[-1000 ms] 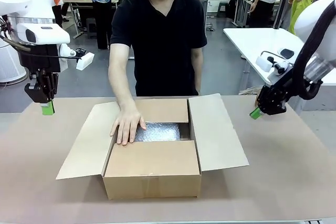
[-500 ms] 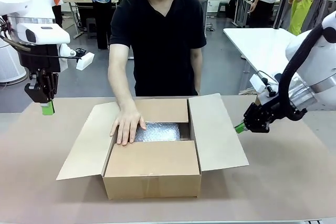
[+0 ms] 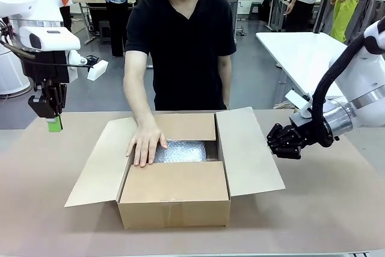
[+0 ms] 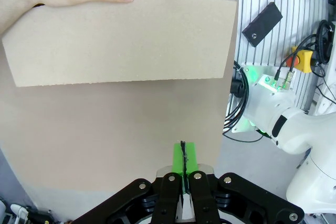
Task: Wrap the clocks to prevent damage.
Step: Push the right (or left) flap of the Package Box to close it.
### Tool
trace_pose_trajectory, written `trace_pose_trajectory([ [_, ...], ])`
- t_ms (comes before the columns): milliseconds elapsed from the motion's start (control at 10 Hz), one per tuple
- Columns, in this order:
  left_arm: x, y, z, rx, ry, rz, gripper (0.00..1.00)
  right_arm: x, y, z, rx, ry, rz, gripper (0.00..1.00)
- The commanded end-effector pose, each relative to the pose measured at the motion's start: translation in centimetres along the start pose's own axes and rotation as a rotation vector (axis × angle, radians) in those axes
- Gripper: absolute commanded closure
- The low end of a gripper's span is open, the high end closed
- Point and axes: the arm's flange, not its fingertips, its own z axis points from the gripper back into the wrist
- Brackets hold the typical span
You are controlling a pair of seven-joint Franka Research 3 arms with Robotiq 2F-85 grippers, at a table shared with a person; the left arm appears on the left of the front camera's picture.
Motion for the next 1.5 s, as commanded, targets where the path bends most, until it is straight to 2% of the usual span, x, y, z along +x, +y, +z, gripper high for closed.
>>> trace_pose_trajectory([
  [0,0.1,-0.1,0.3,-0.011,-0.004,0.000,1.00,-0.4,-0.5,-0.6,-0.047,-0.055,0.011,0.99],
  [500,0.1,-0.1,0.3,-0.011,-0.004,0.000,1.00,1.8,-0.7,-3.4,-0.179,-0.084,0.004,0.99],
  [1000,0.1,-0.1,0.3,-0.011,-0.004,0.000,1.00,5.6,0.1,-5.8,-0.151,-0.113,0.072,0.99],
  [1400,0.1,-0.1,0.3,-0.011,-0.004,0.000,1.00,6.0,0.0,-7.2,-0.133,-0.096,0.071,0.99],
])
